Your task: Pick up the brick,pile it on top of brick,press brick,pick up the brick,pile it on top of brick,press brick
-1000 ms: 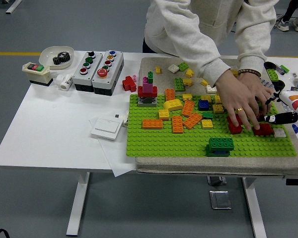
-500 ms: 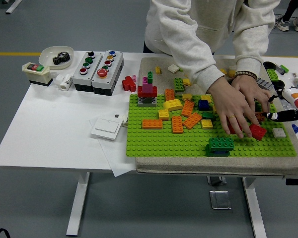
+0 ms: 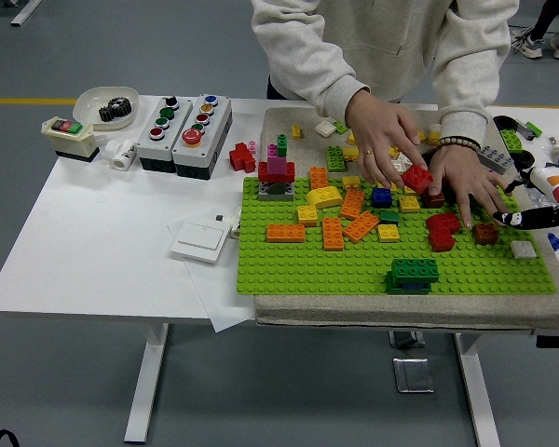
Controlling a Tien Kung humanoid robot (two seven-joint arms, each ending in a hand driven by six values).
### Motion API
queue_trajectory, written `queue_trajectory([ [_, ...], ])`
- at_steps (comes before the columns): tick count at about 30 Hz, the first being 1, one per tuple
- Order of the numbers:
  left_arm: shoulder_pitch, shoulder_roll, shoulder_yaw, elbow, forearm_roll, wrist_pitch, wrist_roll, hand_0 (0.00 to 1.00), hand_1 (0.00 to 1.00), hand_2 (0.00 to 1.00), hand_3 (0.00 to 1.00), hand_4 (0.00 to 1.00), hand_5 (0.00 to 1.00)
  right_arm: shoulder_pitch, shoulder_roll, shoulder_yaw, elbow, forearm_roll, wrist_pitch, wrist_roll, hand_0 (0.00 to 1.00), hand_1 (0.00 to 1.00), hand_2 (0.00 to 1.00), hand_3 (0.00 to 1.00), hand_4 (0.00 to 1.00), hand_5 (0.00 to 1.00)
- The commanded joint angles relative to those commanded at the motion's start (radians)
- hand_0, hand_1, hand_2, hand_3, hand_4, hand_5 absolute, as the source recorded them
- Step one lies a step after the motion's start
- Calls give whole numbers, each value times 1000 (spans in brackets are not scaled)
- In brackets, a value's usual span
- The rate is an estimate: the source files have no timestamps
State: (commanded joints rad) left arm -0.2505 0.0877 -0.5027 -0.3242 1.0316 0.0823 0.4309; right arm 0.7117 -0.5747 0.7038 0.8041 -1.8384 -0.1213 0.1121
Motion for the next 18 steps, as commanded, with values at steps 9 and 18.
queue_trajectory([
  [9,3,0,2,0,-4,1,-1,654,708,723,585,658,665,-12,-17,-12,37,5,52,16,750,709,744,658,845,545],
  [18,8,0,-2,-1,4,-2,2,655,707,723,585,657,664,1,2,-36,7,-2,66,35,753,709,743,658,845,545],
])
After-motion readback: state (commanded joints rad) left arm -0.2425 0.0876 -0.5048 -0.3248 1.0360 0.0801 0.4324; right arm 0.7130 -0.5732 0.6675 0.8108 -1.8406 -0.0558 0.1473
